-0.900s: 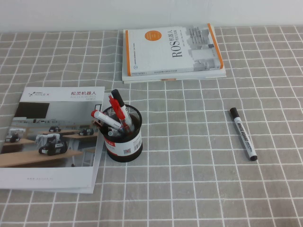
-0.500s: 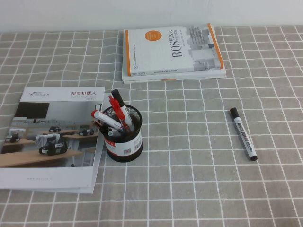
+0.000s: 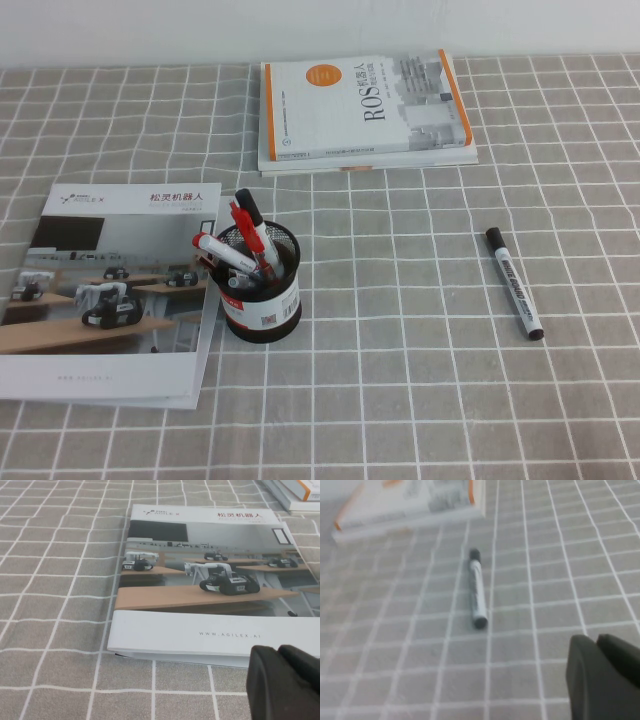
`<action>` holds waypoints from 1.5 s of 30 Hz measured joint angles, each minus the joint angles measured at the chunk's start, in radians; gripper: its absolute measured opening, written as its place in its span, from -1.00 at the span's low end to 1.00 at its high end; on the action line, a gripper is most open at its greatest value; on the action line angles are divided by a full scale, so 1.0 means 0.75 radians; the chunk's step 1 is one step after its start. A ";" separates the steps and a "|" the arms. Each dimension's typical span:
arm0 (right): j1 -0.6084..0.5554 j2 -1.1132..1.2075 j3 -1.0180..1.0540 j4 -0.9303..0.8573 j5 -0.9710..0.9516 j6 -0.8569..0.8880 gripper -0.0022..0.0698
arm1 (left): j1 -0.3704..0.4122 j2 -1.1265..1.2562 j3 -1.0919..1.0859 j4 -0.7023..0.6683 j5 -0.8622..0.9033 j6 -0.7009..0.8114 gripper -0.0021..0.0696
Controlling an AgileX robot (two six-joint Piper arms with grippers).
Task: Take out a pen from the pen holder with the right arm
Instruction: 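Take a marker out of the pen holder and lay it on the table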
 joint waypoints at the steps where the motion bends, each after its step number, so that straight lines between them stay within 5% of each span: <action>1: 0.000 0.000 0.000 0.045 -0.025 0.000 -0.97 | 0.000 0.000 0.000 0.000 0.000 0.000 -0.95; 10: 0.000 0.000 0.000 0.590 -0.245 0.000 -0.97 | 0.000 0.000 0.000 0.000 0.000 0.000 -0.95; 16: 0.000 0.000 0.000 0.682 -0.250 0.000 -0.97 | 0.000 0.000 0.000 0.000 0.000 0.000 -0.95; 23: 0.000 0.057 -0.095 0.683 -0.007 -0.024 -0.97 | 0.000 0.000 0.000 0.000 0.000 0.000 -0.95; 35: 0.000 0.759 -0.669 0.312 0.574 -0.056 -0.97 | 0.000 0.000 0.000 0.000 0.000 0.000 -0.95; 45: 0.037 1.254 -1.049 0.255 0.691 -0.196 -0.97 | 0.000 0.000 0.000 0.000 0.000 0.000 -0.95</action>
